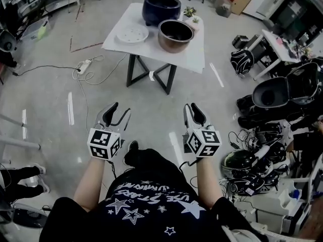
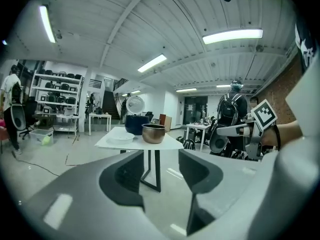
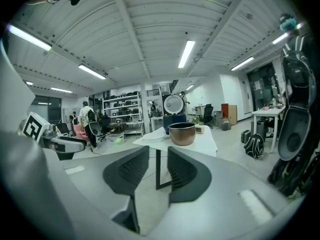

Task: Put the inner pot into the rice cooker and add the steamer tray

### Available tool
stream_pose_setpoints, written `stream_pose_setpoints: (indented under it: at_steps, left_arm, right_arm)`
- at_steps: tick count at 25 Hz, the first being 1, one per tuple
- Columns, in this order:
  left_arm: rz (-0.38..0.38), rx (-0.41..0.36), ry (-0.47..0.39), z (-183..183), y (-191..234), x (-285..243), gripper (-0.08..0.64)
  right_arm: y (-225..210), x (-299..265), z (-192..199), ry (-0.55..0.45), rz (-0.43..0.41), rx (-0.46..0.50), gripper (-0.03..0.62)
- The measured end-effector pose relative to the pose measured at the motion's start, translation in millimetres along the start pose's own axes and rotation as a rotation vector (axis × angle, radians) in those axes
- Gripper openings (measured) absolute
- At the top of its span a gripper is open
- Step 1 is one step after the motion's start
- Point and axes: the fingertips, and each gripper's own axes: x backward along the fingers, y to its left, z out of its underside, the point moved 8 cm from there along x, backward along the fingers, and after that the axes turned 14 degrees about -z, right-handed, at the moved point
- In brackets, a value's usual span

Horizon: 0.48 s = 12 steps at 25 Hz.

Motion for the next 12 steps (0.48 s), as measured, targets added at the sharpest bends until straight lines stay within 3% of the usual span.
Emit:
stream_pose_setpoints:
  at_steps: [2, 4, 7, 12]
  left_arm:
    - [0.0, 0.021, 0.001, 3.8, 1.6, -6.7, 0.269]
    - [0.011, 0.046, 0.001, 8.7, 3.6, -14.1, 0.327]
    - [0.025, 0.066, 0.023, 15.3, 6.1, -27.9, 0.374]
    - [0.015, 0.083, 0.058, 16.8, 10.3, -64.4, 0.396]
  right_arm:
    - [-3.3, -5.7, 2.0, 0.01, -0.016, -0.011, 0.247]
    - [-8.2, -12.8, 4.9, 0.02, -0.02, -0.032, 0.313]
    - [-19.0, -25.5, 9.6, 0.037, -0.017, -0.063, 0.356]
    - [-50.4, -51.4, 14.0, 0.056, -0.012, -0.1, 0.384]
